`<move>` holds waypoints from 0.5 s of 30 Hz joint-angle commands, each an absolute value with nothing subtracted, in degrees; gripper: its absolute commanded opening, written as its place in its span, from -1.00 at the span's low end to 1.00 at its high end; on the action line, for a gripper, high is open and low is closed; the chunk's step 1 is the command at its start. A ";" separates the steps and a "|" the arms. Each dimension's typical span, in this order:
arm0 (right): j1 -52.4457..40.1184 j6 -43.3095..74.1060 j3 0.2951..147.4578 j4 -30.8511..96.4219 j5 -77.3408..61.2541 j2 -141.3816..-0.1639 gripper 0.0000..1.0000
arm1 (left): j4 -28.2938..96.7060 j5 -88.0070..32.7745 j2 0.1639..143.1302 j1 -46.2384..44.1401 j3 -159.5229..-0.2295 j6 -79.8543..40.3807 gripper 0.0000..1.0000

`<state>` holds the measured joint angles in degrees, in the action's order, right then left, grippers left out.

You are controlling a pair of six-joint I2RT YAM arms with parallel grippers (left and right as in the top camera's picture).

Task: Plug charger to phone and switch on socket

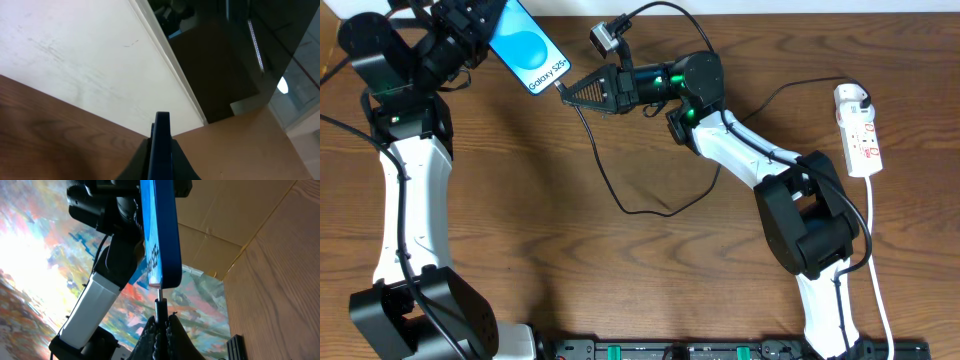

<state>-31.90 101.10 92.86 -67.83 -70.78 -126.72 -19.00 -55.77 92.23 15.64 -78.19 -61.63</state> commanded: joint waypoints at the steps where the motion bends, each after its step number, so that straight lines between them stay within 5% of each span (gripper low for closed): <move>1: -32.36 101.12 94.06 -67.68 -67.66 -125.93 -0.97 | -19.29 -58.04 91.72 14.70 -78.43 -61.49 -0.86; 15: -32.36 101.14 94.06 -67.68 -67.64 -125.93 -0.97 | -19.31 -59.70 91.74 14.41 -78.43 -61.04 -0.85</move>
